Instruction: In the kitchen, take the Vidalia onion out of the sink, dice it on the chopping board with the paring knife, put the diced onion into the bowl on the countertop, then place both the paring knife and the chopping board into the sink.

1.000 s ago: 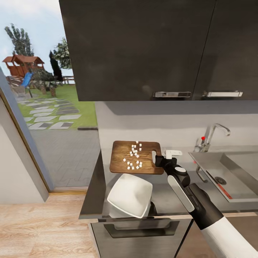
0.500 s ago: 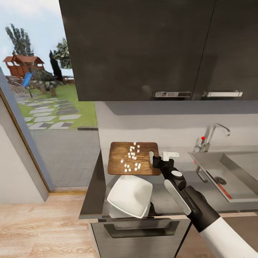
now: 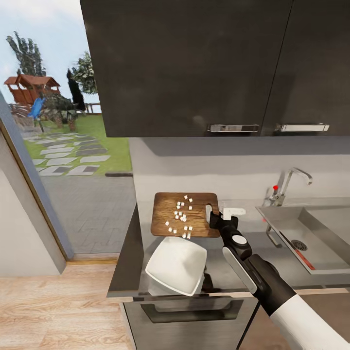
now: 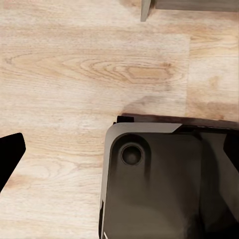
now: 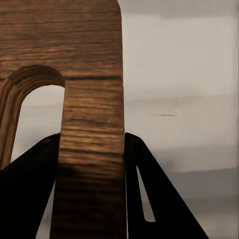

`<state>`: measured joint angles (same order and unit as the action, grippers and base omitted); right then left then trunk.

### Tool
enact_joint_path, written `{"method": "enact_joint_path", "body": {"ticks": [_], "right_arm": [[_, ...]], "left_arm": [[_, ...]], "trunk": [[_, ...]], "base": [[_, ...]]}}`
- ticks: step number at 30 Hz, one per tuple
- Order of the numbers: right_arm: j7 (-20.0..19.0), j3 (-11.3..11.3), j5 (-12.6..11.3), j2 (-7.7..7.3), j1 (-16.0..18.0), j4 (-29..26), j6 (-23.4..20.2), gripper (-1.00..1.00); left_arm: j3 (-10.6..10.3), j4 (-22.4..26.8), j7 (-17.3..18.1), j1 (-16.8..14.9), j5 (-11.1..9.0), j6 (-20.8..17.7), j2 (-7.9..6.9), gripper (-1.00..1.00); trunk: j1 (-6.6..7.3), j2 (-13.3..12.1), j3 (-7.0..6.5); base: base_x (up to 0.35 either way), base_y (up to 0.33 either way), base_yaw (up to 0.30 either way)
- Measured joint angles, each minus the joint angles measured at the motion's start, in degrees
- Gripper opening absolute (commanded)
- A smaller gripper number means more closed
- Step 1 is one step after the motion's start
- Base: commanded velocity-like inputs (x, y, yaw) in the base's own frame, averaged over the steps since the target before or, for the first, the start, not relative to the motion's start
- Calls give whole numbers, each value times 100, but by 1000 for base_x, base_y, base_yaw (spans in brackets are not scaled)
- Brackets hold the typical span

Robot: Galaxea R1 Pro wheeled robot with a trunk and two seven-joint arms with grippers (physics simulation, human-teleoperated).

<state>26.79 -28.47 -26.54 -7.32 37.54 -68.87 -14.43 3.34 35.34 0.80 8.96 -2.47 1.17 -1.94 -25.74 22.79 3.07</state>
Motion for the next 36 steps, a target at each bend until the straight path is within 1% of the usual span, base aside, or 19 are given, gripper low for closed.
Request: {"method": "enact_joint_path", "body": {"ticks": [1, 4, 15, 18, 19, 20, 21, 23, 25, 34, 36], "right_arm": [[1, -1, 57, 0, 0, 40, 109, -100], [-2, -5, 110, 2, -1, 140, 285, -100], [-7, -6, 137, 9, -1, 247, 341, -100], [-9, -4, 269, 9, 0, 302, 410, -100], [-38, -18, 336, 9, 0, 371, 572, -100], [-62, -65, 323, 10, -2, 414, 655, -100], [-82, -187, 298, 10, -3, 463, 727, -100], [-94, -361, 336, 11, -3, 494, 781, -100], [-97, -423, 371, 10, -2, 504, 797, -100], [-97, -452, 389, 9, -1, 525, 810, -100], [-97, -451, 404, 9, 0, 532, 906, -100]], "left_arm": [[2, -4, 0, 0, 0, 0, 0, 100], [3, -5, 0, 0, 0, 0, 0, 100], [1, -8, 0, 0, 0, 0, 0, 100], [1, -7, 0, 0, 0, 0, 0, 100], [0, -8, 0, 0, 0, 0, 0, 100], [-1, -8, 0, 0, 0, 0, 1, 100], [1, -6, 0, -1, 0, 0, 1, 100], [0, -2, 0, -1, 0, 0, 0, 100], [-2, 0, 0, 0, 0, 0, 0, 100], [-1, 1, 0, 0, 0, 0, 0, 100], [-2, 1, 0, 0, 0, 0, 0, 100]], "trunk": [[0, 0, 0], [0, 0, 0], [0, 0, 0], [0, 0, 0], [0, 0, 0], [0, -1, 1], [0, 0, 2], [0, 0, 1], [0, 0, 1], [0, 0, 0], [0, 0, 0]], "base": [[0, 0, 0], [0, 0, 0], [0, 0, 0], [0, 0, 0], [0, 0, 0], [0, 0, 0], [0, 0, 0], [0, 0, 0], [0, 0, 0], [0, 0, 0], [0, 0, 0]]}}
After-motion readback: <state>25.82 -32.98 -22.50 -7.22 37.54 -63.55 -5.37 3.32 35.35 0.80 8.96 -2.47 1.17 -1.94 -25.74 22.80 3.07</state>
